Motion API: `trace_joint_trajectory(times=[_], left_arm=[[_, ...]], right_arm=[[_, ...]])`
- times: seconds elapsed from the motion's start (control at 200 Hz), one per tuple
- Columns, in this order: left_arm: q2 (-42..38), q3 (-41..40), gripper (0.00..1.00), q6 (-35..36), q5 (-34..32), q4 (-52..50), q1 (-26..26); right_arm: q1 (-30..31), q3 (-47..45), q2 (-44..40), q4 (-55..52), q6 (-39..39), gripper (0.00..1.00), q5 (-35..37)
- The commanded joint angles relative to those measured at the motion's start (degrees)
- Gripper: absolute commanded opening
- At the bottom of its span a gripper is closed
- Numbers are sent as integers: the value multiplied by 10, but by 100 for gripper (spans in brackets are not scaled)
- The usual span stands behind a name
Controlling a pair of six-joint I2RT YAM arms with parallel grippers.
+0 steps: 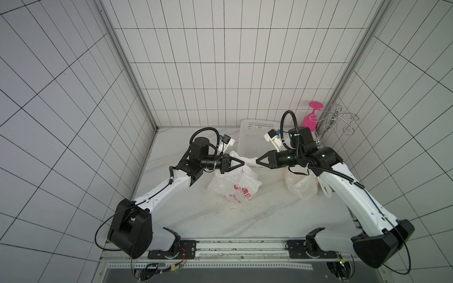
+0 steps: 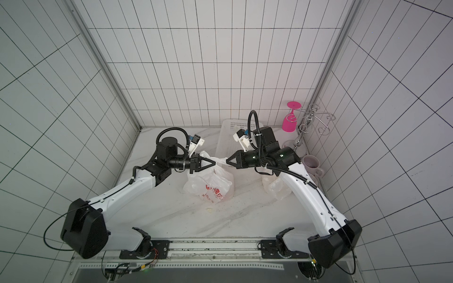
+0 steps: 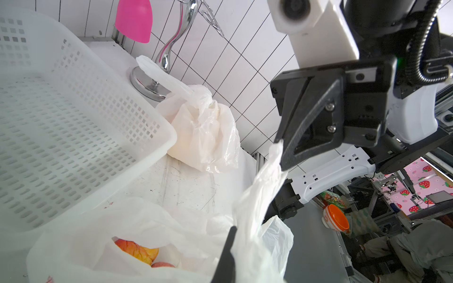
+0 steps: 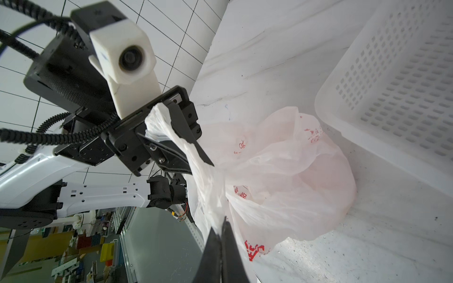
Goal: Place the peach into a plastic bag & tie a knot
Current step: Cross the plastic bag at the center of the board.
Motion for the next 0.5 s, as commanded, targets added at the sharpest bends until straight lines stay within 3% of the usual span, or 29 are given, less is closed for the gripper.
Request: trace_joint_trajectory(times=[0.0,0.32,0.495], left_arm=[[7,13,9,-10,-1,4,3],[-2,16,10,-1,1,-8,-7],[-2,33,11,57,-6,-93,-14]], right_arm=[[37,-58,-9,-7,3,0,-5],[87,-128,24,93,42,0,10],[82,-149,43,144,51,0,18]])
